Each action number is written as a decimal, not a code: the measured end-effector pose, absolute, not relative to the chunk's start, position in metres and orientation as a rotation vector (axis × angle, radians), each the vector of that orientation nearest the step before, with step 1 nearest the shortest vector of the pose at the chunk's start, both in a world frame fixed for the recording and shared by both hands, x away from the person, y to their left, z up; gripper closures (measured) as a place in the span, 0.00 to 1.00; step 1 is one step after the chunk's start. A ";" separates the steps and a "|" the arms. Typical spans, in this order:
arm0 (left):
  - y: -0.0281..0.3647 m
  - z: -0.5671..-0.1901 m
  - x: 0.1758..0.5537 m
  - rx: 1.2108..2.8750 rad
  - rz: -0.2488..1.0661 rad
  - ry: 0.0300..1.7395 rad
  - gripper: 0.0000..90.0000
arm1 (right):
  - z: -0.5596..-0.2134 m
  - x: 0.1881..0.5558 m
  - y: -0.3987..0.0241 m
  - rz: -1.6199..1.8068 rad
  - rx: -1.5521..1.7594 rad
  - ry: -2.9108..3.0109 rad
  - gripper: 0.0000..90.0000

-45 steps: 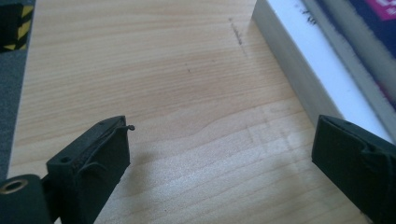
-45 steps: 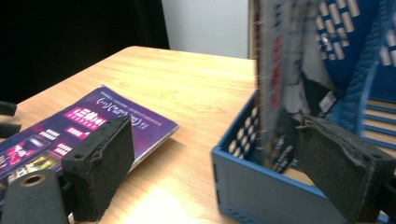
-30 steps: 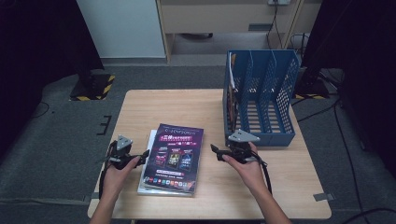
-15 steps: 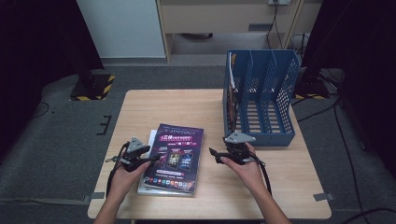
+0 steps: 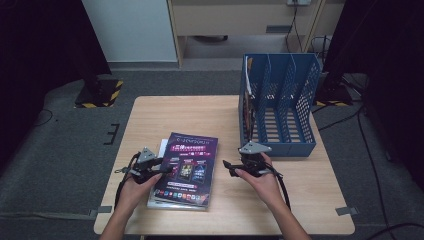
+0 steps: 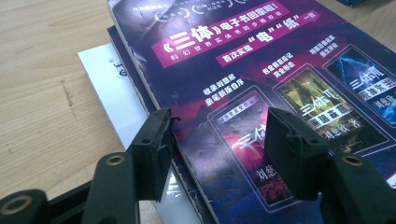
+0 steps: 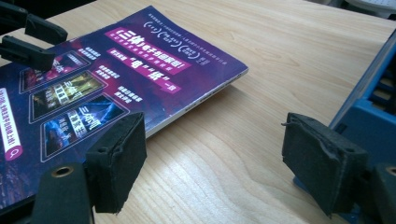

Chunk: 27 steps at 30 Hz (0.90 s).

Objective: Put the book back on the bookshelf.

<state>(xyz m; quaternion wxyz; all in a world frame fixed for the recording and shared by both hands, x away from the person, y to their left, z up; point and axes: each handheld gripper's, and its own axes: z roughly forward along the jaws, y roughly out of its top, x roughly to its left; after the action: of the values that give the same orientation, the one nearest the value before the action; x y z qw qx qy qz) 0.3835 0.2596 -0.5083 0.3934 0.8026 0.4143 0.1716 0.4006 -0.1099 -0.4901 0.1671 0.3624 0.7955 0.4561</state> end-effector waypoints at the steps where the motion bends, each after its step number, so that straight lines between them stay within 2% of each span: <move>1: 0.259 -0.508 0.383 2.040 0.440 1.047 0.46 | -0.491 0.401 -0.109 1.300 1.032 2.267 0.24; 27: 0.245 -0.507 0.382 2.070 0.471 1.003 0.47 | -0.516 0.406 -0.082 1.337 1.076 2.464 0.19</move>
<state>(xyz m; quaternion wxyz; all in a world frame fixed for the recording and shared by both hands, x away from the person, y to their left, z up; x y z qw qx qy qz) 0.3819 0.2455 -0.5072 0.3863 0.8132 0.3941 0.1849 0.4057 -0.0818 -0.5162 0.0693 0.3576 0.8186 0.4442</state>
